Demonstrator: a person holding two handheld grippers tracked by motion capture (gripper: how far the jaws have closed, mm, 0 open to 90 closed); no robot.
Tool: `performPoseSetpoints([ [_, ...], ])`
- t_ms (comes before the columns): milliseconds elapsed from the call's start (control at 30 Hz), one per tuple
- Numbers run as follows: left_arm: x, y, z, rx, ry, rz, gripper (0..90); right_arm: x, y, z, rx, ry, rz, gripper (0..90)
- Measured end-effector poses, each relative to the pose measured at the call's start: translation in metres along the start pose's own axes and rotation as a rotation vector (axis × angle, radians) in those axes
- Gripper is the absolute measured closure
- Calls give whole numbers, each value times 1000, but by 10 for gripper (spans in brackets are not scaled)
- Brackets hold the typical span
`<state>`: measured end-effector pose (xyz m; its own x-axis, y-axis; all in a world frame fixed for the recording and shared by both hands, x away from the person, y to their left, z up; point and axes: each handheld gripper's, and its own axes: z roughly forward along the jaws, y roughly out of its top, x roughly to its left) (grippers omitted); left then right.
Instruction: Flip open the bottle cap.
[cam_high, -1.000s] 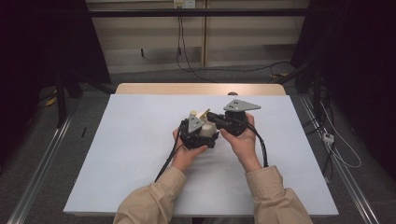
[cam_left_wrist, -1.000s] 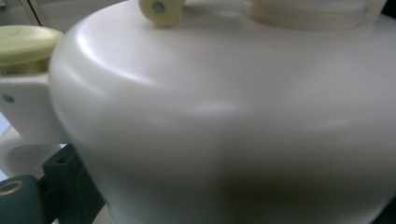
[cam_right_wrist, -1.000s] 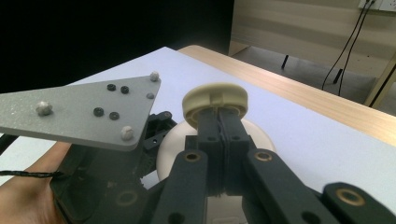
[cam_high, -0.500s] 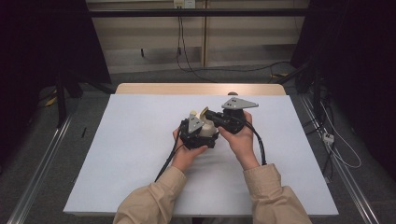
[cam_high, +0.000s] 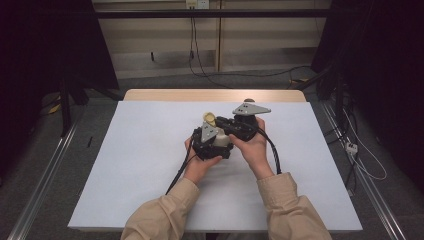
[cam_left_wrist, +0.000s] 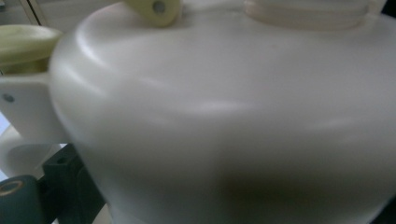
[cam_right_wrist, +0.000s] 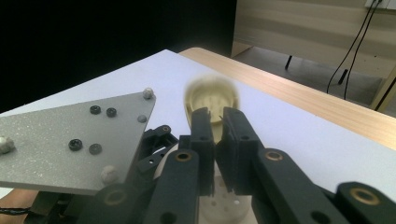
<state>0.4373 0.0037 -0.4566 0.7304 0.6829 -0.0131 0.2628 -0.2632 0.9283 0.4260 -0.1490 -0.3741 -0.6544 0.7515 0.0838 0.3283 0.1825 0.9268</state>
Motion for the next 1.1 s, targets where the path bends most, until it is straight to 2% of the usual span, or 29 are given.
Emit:
performPoseSetpoints([
  [100, 0, 0, 0, -1, -1, -2, 46, 0, -1, -1, 1, -7, -4, 781],
  [200, 0, -1, 0, -6, 0, -6, 44, -3, -2, -4, -16, -4, 18, 724],
  [367, 0, -2, -2, 3, 0, 12, 38, -7, 0, -13, -46, -7, 32, 547],
  [567, 1, -4, -4, 16, -4, -16, 38, -4, -4, -24, -46, 2, 17, 356],
  [733, 2, -5, -8, 36, -11, -25, 40, -6, -12, -35, -56, 25, 47, 293],
  [833, 2, -6, -8, 48, -17, -51, 40, -4, -16, -40, -41, 29, 30, 255],
  [967, 4, -8, -13, 71, -30, -39, 41, -1, -22, -48, -26, 32, 7, 227],
  [1033, 5, -9, -17, 75, -40, -53, 47, 0, -26, -52, -16, 27, -3, 220],
  [1100, 6, -10, -21, 82, -48, -43, 48, -1, -31, -55, -10, 31, 1, 211],
])
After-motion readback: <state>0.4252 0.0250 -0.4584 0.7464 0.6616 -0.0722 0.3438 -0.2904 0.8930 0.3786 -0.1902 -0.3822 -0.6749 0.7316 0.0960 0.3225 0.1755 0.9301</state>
